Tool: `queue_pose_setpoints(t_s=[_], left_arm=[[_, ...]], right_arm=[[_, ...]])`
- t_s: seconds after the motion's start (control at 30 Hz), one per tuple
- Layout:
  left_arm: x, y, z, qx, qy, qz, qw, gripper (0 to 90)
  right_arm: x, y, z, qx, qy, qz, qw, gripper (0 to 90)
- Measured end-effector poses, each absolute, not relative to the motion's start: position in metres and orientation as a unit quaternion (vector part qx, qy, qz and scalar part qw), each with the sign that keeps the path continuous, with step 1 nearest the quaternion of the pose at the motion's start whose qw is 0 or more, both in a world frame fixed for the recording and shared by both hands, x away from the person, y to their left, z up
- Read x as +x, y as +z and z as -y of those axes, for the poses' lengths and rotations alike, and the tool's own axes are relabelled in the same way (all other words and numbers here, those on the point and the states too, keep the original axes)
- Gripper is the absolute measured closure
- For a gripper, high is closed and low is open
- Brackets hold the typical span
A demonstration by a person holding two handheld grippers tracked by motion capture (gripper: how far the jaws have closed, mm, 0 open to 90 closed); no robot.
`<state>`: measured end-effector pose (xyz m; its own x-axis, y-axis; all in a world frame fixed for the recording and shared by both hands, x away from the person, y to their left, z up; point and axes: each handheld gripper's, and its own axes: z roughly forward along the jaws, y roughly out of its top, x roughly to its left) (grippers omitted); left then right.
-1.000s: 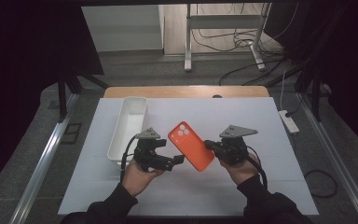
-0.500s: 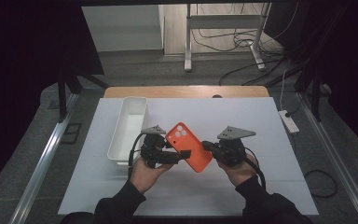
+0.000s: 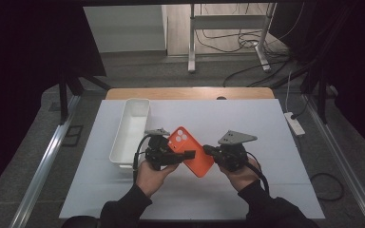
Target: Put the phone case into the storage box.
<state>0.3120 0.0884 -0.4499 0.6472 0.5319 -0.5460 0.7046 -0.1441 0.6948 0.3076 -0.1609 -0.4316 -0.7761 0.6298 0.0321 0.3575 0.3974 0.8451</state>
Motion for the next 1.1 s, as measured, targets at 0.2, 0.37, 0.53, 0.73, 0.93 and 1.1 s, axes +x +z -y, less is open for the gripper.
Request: queue_pose_setpoints(t_s=[0.2, 0.37, 0.53, 0.73, 0.93, 1.1], left_arm=[[0.312, -0.453, -0.091, 0.739, -0.103, -0.420, 0.517, 69.8], [0.313, -0.455, -0.093, 0.721, -0.126, -0.433, 0.526, 76.8], [0.313, -0.460, -0.094, 0.702, -0.150, -0.447, 0.533, 86.4], [0.312, -0.457, -0.095, 0.701, -0.139, -0.456, 0.530, 87.3], [0.312, -0.454, -0.097, 0.711, -0.124, -0.452, 0.524, 87.2], [0.314, -0.452, -0.104, 0.719, -0.123, -0.442, 0.522, 87.2]], right_arm=[[0.308, -0.433, 0.160, 0.298, 0.462, -0.822, 0.149, 89.2], [0.309, -0.434, 0.161, 0.301, 0.463, -0.821, 0.147, 89.0], [0.309, -0.434, 0.160, 0.300, 0.464, -0.821, 0.145, 88.5], [0.311, -0.435, 0.161, 0.308, 0.471, -0.816, 0.136, 78.4], [0.315, -0.435, 0.161, 0.321, 0.459, -0.819, 0.126, 51.3], [0.321, -0.437, 0.164, 0.321, 0.446, -0.829, 0.101, 34.0]])
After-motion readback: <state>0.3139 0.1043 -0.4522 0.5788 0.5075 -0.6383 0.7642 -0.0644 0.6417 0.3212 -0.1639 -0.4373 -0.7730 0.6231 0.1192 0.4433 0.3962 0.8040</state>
